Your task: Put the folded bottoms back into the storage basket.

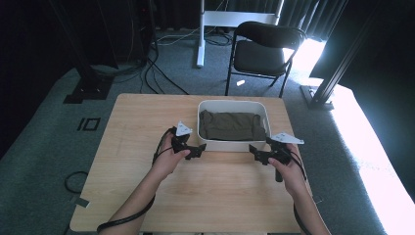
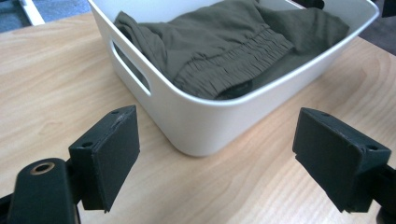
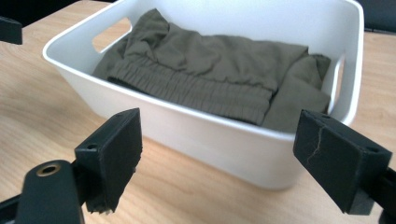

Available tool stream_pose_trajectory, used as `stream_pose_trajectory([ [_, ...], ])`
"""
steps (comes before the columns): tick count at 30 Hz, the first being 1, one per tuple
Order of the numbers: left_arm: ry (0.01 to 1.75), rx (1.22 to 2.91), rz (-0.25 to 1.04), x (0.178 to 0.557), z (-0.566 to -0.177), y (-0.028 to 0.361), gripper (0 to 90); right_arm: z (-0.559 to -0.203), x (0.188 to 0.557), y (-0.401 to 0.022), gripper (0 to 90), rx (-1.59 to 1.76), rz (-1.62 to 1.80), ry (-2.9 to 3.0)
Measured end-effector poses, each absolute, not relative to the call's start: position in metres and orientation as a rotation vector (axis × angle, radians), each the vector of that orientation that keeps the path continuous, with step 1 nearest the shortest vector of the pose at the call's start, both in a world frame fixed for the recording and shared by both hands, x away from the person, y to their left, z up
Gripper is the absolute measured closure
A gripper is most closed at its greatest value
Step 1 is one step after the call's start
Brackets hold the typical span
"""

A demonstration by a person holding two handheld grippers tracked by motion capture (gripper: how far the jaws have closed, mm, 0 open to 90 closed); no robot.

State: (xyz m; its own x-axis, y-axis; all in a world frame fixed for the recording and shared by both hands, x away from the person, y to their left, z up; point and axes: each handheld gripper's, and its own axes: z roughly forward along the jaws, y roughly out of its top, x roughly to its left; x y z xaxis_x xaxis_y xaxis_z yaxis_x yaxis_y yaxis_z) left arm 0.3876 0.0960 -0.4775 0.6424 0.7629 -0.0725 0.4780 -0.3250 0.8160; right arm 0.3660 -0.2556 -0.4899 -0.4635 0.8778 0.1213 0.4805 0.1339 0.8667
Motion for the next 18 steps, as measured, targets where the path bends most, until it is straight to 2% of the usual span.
stream_pose_trajectory([
  [18, 1.031, 2.005, 0.403, 0.372, -0.505, 0.121, 16.3, -0.534, 0.34, -0.283, 15.4, 1.423, 1.152, 2.006],
])
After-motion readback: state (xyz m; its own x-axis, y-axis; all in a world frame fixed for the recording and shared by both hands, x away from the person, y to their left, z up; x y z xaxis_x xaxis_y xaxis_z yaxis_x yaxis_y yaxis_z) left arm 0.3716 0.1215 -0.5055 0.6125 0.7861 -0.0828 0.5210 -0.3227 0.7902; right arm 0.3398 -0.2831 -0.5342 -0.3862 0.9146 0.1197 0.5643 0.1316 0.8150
